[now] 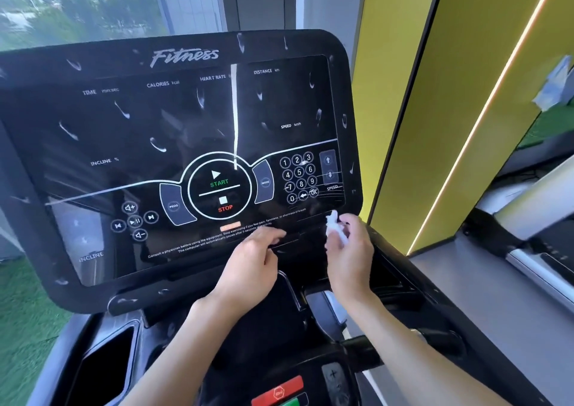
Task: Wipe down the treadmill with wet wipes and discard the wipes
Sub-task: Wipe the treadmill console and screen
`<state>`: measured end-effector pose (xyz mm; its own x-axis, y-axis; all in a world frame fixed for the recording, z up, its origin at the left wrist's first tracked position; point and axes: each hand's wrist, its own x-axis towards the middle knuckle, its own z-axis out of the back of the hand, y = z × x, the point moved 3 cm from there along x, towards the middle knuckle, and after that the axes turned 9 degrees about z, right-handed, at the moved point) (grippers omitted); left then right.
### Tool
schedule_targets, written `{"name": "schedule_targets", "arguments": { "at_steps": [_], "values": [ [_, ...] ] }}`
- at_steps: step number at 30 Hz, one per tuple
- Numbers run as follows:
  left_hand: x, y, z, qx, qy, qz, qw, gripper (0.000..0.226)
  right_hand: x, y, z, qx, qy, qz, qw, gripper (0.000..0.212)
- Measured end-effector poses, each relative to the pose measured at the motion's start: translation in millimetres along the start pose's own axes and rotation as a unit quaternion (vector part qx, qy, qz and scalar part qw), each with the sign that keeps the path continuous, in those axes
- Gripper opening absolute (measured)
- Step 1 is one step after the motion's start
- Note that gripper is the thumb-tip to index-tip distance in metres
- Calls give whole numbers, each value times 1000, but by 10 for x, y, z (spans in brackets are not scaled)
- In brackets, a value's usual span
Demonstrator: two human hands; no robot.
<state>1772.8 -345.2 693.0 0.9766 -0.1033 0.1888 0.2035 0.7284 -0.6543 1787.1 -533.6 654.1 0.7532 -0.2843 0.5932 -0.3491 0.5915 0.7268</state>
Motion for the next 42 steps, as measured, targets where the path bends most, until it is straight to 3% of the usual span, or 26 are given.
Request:
{"name": "schedule_targets", "arguments": {
  "at_steps": [4,6,8,10,15,19,20,24,28,32,37,42],
  "values": [
    [-77,91,90,80,-69,-1,994,43,-235,206,-156,13,161,180,970,19],
    [-118,146,132,100,-60,12,993,45,-172,135,-134,7,130,168,977,13],
    [-154,173,160,88,-47,14,995,48,-103,20,-72,-5,41,101,994,16],
    [-156,177,174,80,-45,13,996,50,-129,-3,-66,-23,5,58,998,20],
    [-126,161,208,63,-43,18,997,50,-282,107,-160,-14,165,203,965,12],
    [-168,177,241,44,-44,35,997,50,-158,-23,-30,-16,35,81,996,17],
    [-182,183,239,44,-52,42,997,50,-180,11,-56,-25,42,83,995,18],
    [-210,202,245,52,-63,63,995,50,-342,122,-203,-24,192,208,959,11],
    [-250,204,246,66,-51,69,994,53,-269,85,-151,-12,108,137,985,10],
    [-242,188,241,68,-56,68,994,53,-381,293,-298,-13,195,210,958,10],
    [-250,218,260,57,-46,62,995,55,-245,158,-166,-14,118,143,983,7],
    [-264,234,248,57,-53,53,996,55,-334,410,-358,-6,212,217,953,10]
  ]
}}
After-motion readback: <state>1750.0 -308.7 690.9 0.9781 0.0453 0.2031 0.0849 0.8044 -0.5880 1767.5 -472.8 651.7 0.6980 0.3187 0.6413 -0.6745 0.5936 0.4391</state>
